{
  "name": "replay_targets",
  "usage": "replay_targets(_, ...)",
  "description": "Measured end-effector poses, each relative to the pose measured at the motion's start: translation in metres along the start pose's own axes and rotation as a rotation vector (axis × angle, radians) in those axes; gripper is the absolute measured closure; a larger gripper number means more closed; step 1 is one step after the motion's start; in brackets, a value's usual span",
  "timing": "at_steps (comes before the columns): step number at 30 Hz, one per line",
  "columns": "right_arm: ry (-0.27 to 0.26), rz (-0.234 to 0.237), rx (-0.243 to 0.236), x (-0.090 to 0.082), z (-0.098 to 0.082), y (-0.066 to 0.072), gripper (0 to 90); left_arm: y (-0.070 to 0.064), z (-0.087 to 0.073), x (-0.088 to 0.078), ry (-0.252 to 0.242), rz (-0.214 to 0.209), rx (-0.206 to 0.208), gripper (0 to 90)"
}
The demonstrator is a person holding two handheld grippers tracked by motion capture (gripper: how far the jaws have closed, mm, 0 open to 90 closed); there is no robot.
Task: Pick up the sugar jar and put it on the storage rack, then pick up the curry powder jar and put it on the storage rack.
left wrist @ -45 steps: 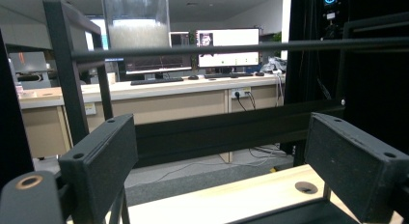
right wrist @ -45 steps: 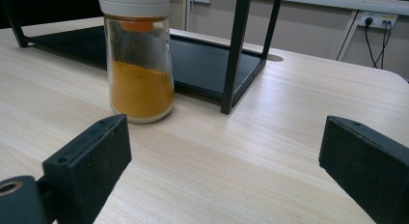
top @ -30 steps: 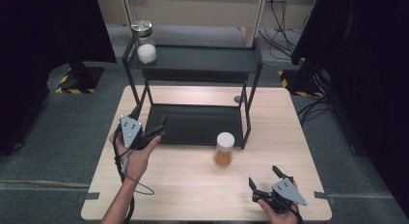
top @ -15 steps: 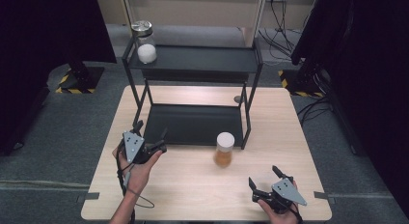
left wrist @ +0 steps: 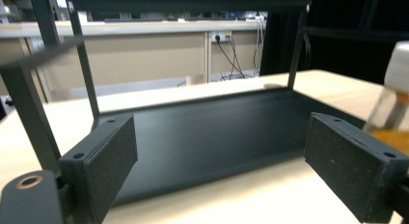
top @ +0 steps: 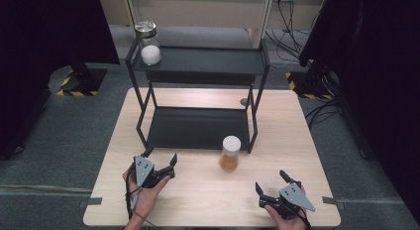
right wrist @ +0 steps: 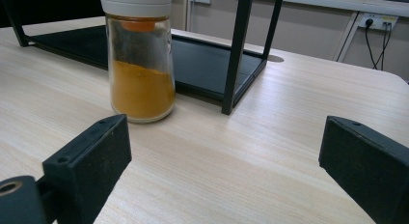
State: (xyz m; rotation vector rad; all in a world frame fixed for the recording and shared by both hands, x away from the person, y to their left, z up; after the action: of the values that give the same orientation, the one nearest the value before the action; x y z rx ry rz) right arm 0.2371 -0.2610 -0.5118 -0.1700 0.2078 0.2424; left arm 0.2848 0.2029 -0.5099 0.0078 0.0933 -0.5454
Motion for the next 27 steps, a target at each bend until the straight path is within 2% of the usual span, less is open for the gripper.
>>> replay_targets(1,0.001,0.0,0.0,0.0,0.0,0.0,4.5,-0.001,-0.004,-0.001,0.007,0.003,0.008,10.8)
replay_targets(3,0.0,0.001,0.002,0.0,0.0,0.0,4.5,0.0,-0.009,-0.002,0.024,-0.006,-0.013,10.9)
replay_targets(8,-0.002,0.001,-0.001,0.0,0.0,0.0,4.5,-0.002,-0.016,-0.002,0.039,-0.015,-0.028,10.8)
replay_targets(10,-0.002,0.001,0.002,0.0,0.0,0.0,4.5,-0.003,-0.016,-0.002,0.038,-0.015,-0.006,10.8)
replay_targets(12,-0.002,0.002,0.002,0.0,0.0,0.0,4.5,-0.003,-0.015,-0.001,0.044,-0.014,-0.008,10.8)
replay_targets(18,-0.009,0.002,0.004,-0.001,-0.001,-0.001,4.4,-0.003,-0.018,-0.003,0.015,-0.011,-0.018,10.7)
replay_targets(23,-0.003,0.0,-0.004,0.0,0.0,0.0,4.4,-0.004,-0.018,-0.003,0.016,-0.013,-0.01,10.6)
replay_targets(27,-0.002,0.004,0.006,0.0,0.0,-0.001,4.3,-0.002,-0.018,-0.004,0.011,-0.015,-0.031,10.4)
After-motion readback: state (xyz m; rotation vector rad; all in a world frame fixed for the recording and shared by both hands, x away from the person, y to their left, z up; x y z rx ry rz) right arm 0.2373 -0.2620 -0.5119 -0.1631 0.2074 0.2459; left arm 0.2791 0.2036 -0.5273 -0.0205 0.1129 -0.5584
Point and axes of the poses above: each handheld gripper's, and its own axes: x roughly forward along the jaws, z roughly out of its top, y roughly to its left, the point moved 9 cm from there along x, roughly forward along the jaws, and after that the axes turned 11 degrees about -z, right-handed, at the moved point
